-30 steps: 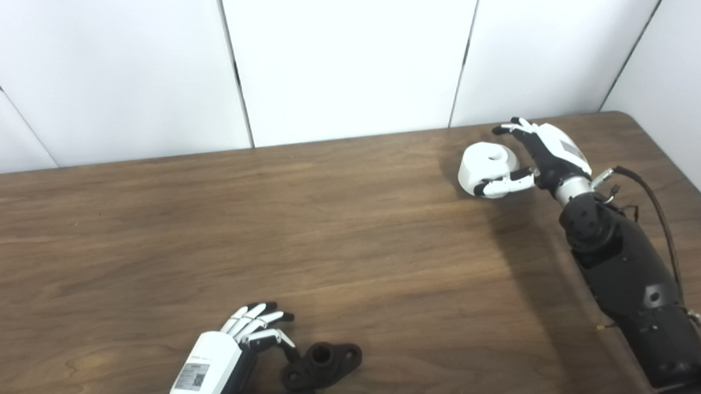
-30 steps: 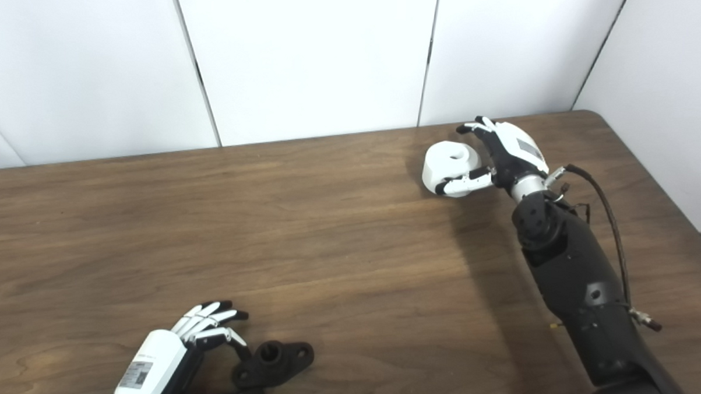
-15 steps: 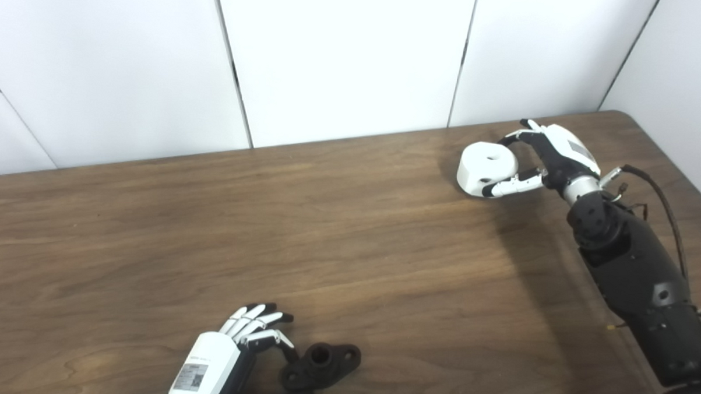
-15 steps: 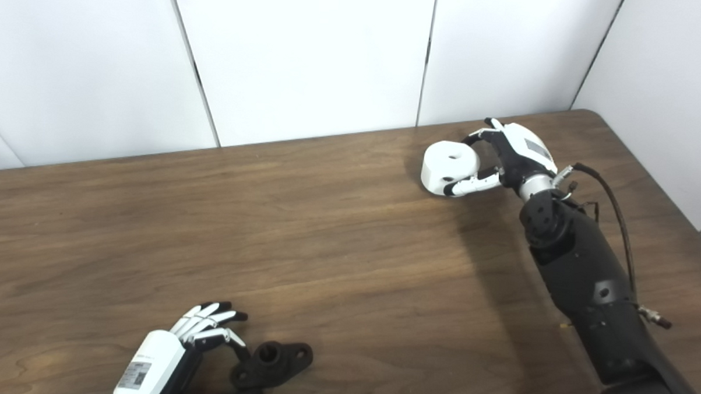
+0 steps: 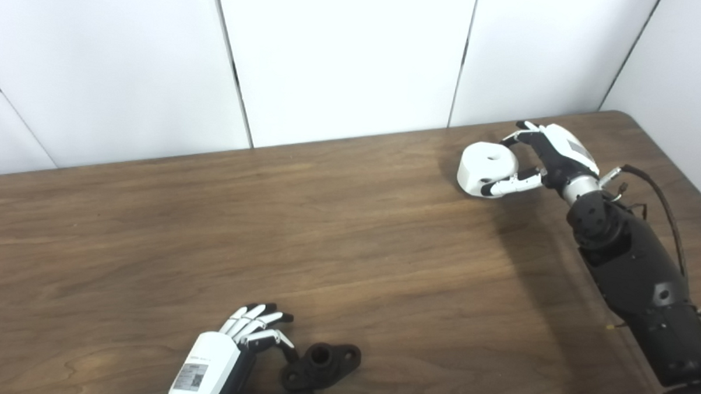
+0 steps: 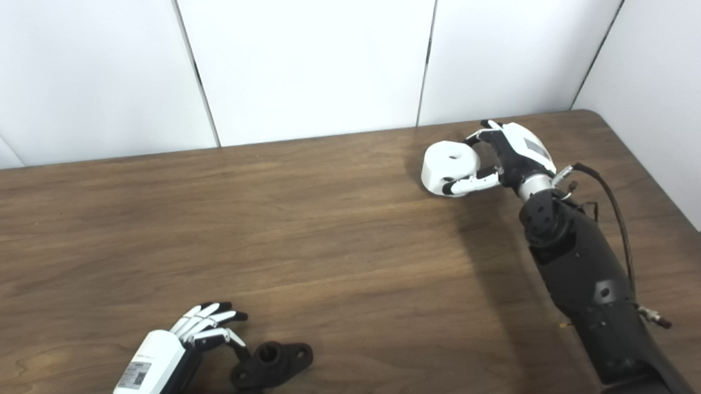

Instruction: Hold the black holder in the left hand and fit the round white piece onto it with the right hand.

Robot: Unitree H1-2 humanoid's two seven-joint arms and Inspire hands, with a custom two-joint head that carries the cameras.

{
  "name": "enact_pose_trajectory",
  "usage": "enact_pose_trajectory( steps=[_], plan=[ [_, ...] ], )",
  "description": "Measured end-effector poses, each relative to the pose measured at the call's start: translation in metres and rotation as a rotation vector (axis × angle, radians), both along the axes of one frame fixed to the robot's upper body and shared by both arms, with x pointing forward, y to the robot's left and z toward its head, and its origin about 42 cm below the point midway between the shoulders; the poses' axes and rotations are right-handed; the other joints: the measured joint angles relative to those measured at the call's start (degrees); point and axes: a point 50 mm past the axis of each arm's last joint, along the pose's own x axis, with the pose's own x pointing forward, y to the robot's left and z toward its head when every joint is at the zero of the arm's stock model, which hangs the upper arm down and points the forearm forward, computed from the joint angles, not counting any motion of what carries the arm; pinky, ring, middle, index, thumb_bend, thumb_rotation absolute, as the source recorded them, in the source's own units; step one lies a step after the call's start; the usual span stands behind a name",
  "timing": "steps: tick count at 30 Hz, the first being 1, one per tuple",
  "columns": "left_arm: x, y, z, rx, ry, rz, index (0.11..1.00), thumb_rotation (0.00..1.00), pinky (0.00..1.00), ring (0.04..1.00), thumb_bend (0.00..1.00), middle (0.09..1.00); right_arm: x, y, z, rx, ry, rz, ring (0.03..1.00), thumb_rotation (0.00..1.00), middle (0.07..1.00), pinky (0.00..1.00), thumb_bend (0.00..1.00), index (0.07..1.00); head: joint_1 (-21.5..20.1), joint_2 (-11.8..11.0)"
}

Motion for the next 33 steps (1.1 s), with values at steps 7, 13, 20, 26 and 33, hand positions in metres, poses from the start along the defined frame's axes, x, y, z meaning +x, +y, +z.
enact_pose_trajectory(
  steps=[7,13,20,26,33],
  plan=[
    [0.0000,0.0000,0.0000,0.000,0.000,0.000,0.488,0.04,0.90,0.884,0.52,0.806,0.0000,0.0002,0.0007,-0.003,-0.015,0.000,0.969,0.23,0.918,0.92,0.79,0.636,-0.2,-0.1],
    [0.0000,0.0000,0.0001,0.001,0.000,0.000,0.489,0.04,0.91,0.888,0.52,0.810,0.0000,0.0000,0.0011,-0.001,-0.023,0.000,0.948,0.16,0.882,0.88,0.59,0.520,0.0,0.1],
    [-0.0001,0.0001,0.0003,0.000,-0.001,0.001,0.488,0.04,0.90,0.886,0.52,0.808,-0.0002,-0.0002,0.0014,0.006,-0.043,0.000,0.911,0.14,0.832,0.84,0.52,0.485,0.1,0.2],
    [-0.0007,0.0003,0.0008,0.000,-0.001,0.001,0.488,0.04,0.90,0.889,0.52,0.809,-0.0001,0.0008,0.0008,-0.004,-0.057,0.008,0.903,0.14,0.819,0.84,0.52,0.485,0.2,0.3],
    [-0.0010,0.0006,0.0010,0.001,-0.002,0.003,0.488,0.04,0.89,0.884,0.52,0.806,-0.0002,0.0011,0.0003,-0.007,-0.055,0.009,0.906,0.14,0.822,0.84,0.52,0.485,0.9,0.5]
  ],
)
